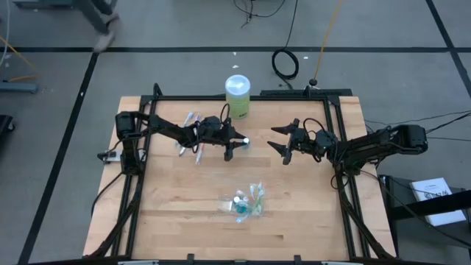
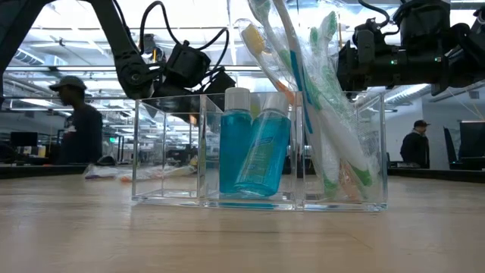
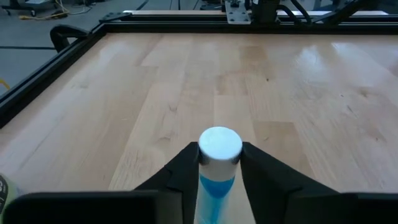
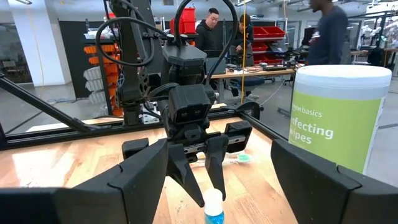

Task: Pick & Place toothbrushing station
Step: Put the mouthwash into the transparent organizer

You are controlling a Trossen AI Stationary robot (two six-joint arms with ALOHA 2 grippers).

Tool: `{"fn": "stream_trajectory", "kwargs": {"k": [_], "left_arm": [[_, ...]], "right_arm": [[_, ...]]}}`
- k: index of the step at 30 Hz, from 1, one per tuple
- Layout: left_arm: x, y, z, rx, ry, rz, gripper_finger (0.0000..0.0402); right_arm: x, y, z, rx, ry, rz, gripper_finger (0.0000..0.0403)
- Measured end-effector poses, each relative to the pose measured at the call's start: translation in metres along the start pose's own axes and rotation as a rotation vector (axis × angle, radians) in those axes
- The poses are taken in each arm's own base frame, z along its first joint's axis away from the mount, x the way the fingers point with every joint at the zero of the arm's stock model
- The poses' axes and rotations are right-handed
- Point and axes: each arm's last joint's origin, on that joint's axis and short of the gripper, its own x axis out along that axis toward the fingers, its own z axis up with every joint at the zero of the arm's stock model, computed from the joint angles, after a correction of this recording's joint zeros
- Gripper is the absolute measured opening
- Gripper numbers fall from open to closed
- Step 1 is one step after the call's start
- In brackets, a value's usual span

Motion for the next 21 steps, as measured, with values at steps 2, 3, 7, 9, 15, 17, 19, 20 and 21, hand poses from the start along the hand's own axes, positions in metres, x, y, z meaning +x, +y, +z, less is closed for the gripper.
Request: {"fn": "stream_trajectory", "kwargs": {"k": [2,3,7,9,15,17,19,20,21], "left_arm": [[0.000,0.000,0.000,0.000,0.000,0.000,0.0098],[0.000,0.000,0.000,0.000,0.000,0.000,0.0093],[0.000,0.000,0.000,0.000,0.000,0.000,0.0086],[0.000,0.000,0.000,0.001,-0.001,0.000,0.0086],[-0.003,-0.001,0.008,0.007,-0.026,0.000,0.0085],[-0.007,-0.003,0.015,0.010,-0.040,-0.004,0.0085],[-0.011,-0.007,0.023,0.016,-0.043,-0.013,0.0084],[-0.014,-0.009,0.027,0.017,-0.040,-0.019,0.0084],[-0.017,-0.012,0.032,0.019,-0.038,-0.025,0.0084]], "right_arm": [[0.000,0.000,0.000,0.000,0.000,0.000,0.0279],[0.000,0.000,0.000,0.000,0.000,0.000,0.0279],[0.000,0.000,0.000,0.000,0.000,0.000,0.0279],[0.000,0.000,0.000,0.000,0.000,0.000,0.0279],[0.000,0.000,0.000,0.000,0.000,0.000,0.0279],[0.000,0.000,0.000,0.000,0.000,0.000,0.0279],[0.000,0.000,0.000,0.000,0.001,0.000,0.0279],[0.000,0.000,0.000,0.000,0.000,0.000,0.0279],[0.000,0.000,0.000,0.000,0.001,0.000,0.0279]]}}
